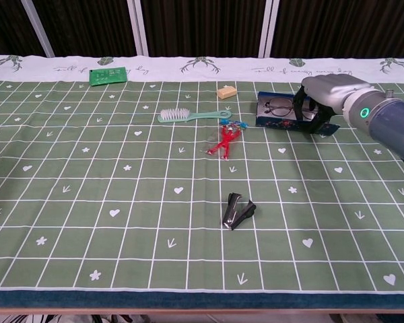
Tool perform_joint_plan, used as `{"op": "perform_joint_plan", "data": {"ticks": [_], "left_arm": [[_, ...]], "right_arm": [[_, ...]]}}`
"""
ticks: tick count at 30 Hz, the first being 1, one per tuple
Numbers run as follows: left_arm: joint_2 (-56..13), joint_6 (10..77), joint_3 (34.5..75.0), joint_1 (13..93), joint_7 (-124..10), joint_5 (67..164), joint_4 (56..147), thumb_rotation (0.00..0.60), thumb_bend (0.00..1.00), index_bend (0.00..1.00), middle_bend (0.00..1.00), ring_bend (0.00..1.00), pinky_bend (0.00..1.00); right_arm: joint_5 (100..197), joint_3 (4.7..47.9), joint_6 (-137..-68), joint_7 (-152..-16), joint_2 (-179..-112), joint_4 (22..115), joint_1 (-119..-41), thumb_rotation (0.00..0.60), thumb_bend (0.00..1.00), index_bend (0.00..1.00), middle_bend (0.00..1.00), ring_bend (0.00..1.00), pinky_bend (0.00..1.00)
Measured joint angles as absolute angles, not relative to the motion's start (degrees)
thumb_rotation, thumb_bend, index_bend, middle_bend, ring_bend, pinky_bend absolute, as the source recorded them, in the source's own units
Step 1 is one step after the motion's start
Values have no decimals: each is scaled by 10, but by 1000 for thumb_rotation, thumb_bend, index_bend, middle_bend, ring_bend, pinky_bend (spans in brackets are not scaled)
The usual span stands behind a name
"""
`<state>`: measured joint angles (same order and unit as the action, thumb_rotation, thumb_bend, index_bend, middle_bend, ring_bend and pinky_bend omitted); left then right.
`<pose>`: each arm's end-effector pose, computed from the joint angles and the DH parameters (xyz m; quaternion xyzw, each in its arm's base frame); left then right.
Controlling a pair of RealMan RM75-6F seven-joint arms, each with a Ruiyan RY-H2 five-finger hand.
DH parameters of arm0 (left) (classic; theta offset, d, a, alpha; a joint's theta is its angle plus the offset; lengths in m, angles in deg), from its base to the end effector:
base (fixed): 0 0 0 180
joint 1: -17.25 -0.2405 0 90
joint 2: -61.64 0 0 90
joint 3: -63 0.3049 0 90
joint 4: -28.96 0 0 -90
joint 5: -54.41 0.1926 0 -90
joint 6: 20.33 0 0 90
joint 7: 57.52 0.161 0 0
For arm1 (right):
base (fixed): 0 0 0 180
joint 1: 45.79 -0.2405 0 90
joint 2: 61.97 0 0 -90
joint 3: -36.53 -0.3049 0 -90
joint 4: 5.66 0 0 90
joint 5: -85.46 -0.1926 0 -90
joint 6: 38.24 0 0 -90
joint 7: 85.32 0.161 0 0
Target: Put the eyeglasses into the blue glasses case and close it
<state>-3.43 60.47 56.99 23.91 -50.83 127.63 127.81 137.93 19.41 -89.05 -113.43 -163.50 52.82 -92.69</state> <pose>-0.3510 0.2168 0.1875 -0.5417 -0.4455 -0.3572 0.6168 -0.2125 -0.4565 -0.0333 0.6944 -0.3728 0.2991 0.5378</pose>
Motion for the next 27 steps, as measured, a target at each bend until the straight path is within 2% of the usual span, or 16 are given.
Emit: {"op": "perform_joint_plan", "data": {"ticks": [14, 19, 27], "left_arm": [[-35, 607, 572, 238, -506, 1279, 1280, 600, 293, 253, 0, 0, 0], [-35, 608, 572, 238, -506, 1279, 1280, 600, 293, 253, 0, 0, 0], [-34, 606, 571, 238, -505, 1276, 1281, 600, 293, 254, 0, 0, 0]], "right_arm": [[1374, 222, -944, -1210, -1535, 738, -895, 600, 557, 693, 283, 298, 260], [1352, 221, -953, -1235, -1526, 754, -905, 600, 558, 700, 265, 274, 249], [1311, 212, -938, -1253, -1533, 729, -929, 600, 557, 716, 250, 258, 248]]}}
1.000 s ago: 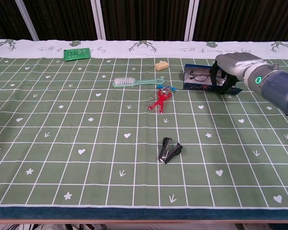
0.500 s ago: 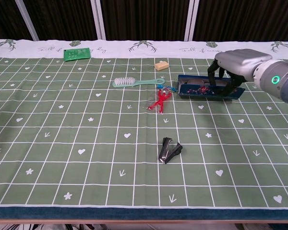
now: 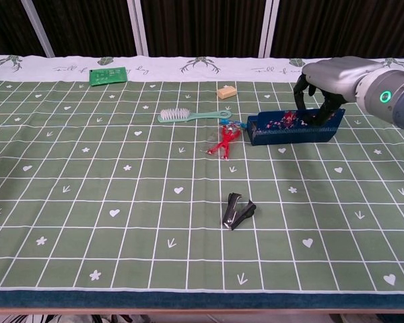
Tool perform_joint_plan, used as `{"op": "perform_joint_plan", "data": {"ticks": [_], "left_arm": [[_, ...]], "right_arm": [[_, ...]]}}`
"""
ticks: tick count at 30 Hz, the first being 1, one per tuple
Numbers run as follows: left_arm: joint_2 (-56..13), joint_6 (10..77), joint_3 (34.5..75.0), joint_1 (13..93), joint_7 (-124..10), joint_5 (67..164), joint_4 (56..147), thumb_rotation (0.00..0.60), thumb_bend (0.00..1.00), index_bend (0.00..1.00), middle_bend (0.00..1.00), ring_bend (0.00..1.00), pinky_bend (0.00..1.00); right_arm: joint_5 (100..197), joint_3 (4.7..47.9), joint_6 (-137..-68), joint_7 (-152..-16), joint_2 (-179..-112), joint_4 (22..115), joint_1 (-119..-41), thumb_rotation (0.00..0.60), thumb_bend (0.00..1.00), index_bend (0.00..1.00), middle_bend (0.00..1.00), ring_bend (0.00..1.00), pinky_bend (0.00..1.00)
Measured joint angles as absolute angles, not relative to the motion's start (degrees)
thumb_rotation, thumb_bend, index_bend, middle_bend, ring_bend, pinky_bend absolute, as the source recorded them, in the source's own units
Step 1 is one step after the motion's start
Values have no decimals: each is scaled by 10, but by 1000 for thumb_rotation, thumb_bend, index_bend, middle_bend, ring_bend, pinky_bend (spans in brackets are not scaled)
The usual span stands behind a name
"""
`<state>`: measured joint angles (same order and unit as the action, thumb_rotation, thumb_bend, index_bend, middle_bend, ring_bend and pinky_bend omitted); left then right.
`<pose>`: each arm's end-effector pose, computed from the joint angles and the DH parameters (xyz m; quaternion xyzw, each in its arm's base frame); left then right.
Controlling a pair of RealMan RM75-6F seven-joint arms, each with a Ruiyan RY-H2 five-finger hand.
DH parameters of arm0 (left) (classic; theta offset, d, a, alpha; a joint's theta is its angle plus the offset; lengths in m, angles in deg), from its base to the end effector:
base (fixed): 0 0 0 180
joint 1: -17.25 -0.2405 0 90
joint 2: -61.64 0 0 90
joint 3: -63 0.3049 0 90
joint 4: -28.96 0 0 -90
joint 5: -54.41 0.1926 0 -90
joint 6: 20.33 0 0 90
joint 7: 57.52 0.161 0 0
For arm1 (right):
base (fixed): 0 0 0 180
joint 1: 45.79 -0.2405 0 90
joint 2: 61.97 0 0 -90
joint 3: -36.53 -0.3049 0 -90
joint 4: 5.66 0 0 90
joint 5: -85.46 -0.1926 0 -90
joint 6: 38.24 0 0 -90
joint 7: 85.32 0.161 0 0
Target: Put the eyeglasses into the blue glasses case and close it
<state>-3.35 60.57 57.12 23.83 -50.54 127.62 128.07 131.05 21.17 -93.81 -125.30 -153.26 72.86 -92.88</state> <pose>-0.3507 0.2158 0.1875 -0.5423 -0.4456 -0.3556 0.6172 -0.1872 -0.4366 0.0053 0.7221 -0.3462 0.2833 0.5276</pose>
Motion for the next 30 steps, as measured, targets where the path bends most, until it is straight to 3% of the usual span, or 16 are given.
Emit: {"op": "perform_joint_plan", "data": {"ticks": [26, 30], "left_arm": [[-32, 605, 571, 239, -504, 1274, 1282, 600, 293, 254, 0, 0, 0], [-32, 604, 571, 239, -504, 1273, 1282, 600, 293, 254, 0, 0, 0]], "right_arm": [[1238, 205, -904, -1255, -1553, 657, -981, 600, 558, 729, 250, 257, 248], [1227, 205, -897, -1257, -1559, 642, -989, 600, 557, 694, 249, 255, 248]]}}
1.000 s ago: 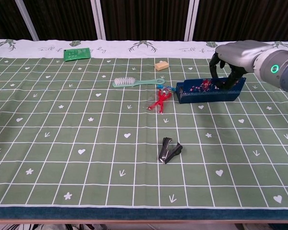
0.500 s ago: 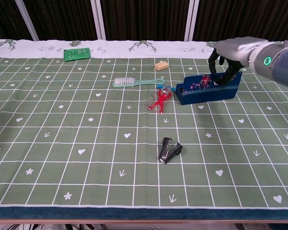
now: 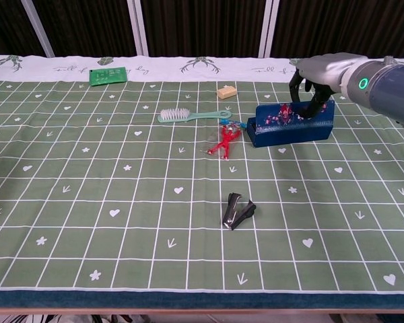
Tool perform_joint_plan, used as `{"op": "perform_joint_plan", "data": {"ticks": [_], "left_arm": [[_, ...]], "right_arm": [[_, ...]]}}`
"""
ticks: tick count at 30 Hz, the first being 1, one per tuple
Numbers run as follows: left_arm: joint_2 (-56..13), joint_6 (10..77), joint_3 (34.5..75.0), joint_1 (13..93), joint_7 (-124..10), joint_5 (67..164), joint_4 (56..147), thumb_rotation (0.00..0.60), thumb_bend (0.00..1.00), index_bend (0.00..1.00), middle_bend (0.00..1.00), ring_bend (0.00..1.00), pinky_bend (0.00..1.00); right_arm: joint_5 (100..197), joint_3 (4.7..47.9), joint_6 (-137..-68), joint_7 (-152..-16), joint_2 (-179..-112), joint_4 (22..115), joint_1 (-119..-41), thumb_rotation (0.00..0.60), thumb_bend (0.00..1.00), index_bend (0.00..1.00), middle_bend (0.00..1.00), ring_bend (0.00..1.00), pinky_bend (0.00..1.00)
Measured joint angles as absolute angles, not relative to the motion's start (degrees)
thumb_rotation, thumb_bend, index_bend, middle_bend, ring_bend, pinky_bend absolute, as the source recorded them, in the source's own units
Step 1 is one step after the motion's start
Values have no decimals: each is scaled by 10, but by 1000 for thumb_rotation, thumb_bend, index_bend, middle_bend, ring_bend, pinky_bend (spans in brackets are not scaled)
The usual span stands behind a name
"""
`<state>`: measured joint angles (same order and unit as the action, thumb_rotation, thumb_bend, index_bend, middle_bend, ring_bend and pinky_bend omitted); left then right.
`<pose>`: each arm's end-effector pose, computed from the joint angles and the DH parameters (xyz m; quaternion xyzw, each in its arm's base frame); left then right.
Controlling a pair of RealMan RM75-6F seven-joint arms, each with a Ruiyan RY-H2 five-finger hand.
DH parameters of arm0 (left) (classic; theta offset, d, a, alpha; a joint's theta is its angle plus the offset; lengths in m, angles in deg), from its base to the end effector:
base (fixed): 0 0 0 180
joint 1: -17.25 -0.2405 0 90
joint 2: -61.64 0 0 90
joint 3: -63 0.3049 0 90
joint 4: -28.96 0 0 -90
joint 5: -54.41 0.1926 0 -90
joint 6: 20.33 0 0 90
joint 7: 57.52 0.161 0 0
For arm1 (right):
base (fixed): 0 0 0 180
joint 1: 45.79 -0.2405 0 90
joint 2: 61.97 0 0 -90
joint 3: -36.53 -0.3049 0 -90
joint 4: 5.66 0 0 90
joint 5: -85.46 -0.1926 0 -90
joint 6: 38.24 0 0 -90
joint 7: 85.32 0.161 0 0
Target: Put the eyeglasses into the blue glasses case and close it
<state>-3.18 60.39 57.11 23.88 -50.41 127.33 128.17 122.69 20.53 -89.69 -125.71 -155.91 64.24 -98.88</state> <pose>-0.3512 0.2160 0.1881 -0.5423 -0.4464 -0.3532 0.6180 -0.1791 -0.4709 -0.0037 0.7113 -0.3666 0.2614 0.5397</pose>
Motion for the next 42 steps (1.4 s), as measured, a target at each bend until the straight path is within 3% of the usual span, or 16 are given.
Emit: {"op": "perform_joint_plan", "data": {"ticks": [6, 9, 20, 28, 38, 42], "left_arm": [[-31, 603, 571, 239, -504, 1273, 1282, 600, 293, 254, 0, 0, 0], [-31, 603, 572, 239, -504, 1273, 1282, 600, 293, 254, 0, 0, 0], [-31, 602, 572, 240, -503, 1273, 1282, 600, 293, 255, 0, 0, 0], [-30, 602, 572, 240, -505, 1273, 1282, 600, 293, 255, 0, 0, 0], [-32, 603, 573, 239, -502, 1274, 1283, 600, 293, 256, 0, 0, 0], [-33, 605, 573, 239, -500, 1275, 1283, 600, 294, 256, 0, 0, 0]], "right_arm": [[1222, 208, -890, -1254, -1566, 629, -997, 600, 516, 385, 231, 247, 248], [1217, 209, -885, -1256, -1570, 621, -1002, 600, 511, 300, 221, 243, 248], [1193, 214, -870, -1268, -1592, 593, -1023, 600, 509, 258, 220, 243, 248], [1220, 211, -897, -1248, -1588, 607, -1019, 600, 433, 255, 220, 243, 249], [1223, 221, -906, -1244, -1507, 719, -993, 600, 227, 233, 177, 159, 239], [1208, 240, -882, -1256, -1466, 751, -991, 600, 204, 223, 159, 129, 238]]}}
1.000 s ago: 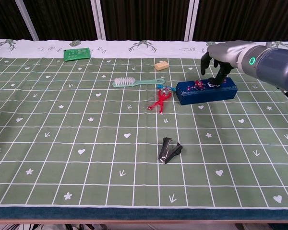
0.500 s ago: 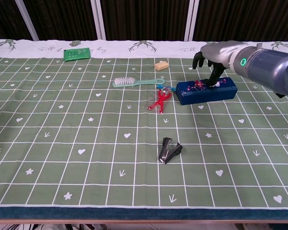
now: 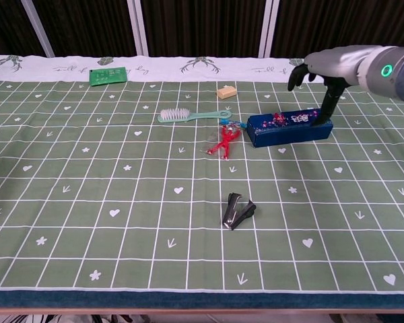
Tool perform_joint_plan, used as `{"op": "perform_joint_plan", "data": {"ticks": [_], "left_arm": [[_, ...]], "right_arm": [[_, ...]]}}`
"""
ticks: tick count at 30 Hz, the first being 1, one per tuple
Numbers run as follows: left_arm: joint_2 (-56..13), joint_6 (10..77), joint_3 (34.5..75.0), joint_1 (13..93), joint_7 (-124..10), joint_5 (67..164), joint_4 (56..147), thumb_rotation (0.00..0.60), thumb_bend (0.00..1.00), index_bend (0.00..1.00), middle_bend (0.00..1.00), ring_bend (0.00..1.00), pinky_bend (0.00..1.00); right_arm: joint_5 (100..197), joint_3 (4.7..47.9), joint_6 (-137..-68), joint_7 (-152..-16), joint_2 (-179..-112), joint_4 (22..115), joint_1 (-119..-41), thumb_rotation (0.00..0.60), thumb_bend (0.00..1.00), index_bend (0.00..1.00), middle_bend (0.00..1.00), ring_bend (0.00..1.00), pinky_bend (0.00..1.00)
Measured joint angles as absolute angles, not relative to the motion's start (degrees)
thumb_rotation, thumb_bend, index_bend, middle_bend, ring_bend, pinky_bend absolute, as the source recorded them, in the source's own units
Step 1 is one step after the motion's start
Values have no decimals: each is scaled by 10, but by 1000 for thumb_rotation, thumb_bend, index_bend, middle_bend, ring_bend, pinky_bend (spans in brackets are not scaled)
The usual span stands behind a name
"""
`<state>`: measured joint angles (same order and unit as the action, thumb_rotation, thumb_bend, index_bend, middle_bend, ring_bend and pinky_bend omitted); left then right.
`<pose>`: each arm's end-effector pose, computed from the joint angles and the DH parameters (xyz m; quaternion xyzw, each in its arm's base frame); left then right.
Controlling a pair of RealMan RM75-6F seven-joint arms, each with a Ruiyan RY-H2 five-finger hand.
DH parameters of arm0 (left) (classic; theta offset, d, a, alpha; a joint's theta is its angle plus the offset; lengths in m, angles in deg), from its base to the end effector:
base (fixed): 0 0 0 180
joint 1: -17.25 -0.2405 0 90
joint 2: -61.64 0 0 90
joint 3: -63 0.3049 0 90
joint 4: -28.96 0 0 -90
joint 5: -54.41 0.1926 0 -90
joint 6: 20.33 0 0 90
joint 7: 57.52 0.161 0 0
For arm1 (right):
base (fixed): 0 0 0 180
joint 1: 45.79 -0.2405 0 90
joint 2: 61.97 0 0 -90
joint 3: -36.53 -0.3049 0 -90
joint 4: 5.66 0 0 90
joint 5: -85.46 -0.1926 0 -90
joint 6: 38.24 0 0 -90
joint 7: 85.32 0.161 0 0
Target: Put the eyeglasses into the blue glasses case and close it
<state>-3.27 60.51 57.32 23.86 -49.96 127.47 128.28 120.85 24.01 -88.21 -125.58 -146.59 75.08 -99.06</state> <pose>-0.3507 0.2152 0.1870 -0.5446 -0.4452 -0.3512 0.6180 -0.1794 -0.4570 0.0299 0.7387 -0.3639 0.2439 0.5123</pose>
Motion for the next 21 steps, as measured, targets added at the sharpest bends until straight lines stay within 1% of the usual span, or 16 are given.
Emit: {"op": "perform_joint_plan", "data": {"ticks": [4, 7, 9, 13, 21], "left_arm": [[-33, 605, 572, 238, -499, 1273, 1282, 600, 294, 256, 0, 0, 0], [-33, 605, 572, 239, -498, 1272, 1282, 600, 294, 256, 0, 0, 0], [-33, 605, 572, 239, -498, 1272, 1282, 600, 294, 256, 0, 0, 0], [-34, 605, 572, 239, -495, 1271, 1282, 600, 294, 256, 0, 0, 0], [-39, 612, 572, 237, -487, 1272, 1283, 600, 295, 256, 0, 0, 0]], "right_arm": [[1213, 250, -878, -1243, -1454, 762, -983, 600, 203, 192, 137, 110, 238], [1239, 259, -894, -1229, -1449, 771, -969, 600, 203, 175, 124, 105, 238], [1267, 268, -916, -1214, -1445, 781, -953, 600, 203, 161, 112, 98, 238], [1335, 291, -979, -1171, -1435, 811, -904, 600, 203, 144, 98, 96, 238], [1484, 365, -1127, -1072, -1409, 865, -772, 600, 203, 116, 90, 97, 238]]}}
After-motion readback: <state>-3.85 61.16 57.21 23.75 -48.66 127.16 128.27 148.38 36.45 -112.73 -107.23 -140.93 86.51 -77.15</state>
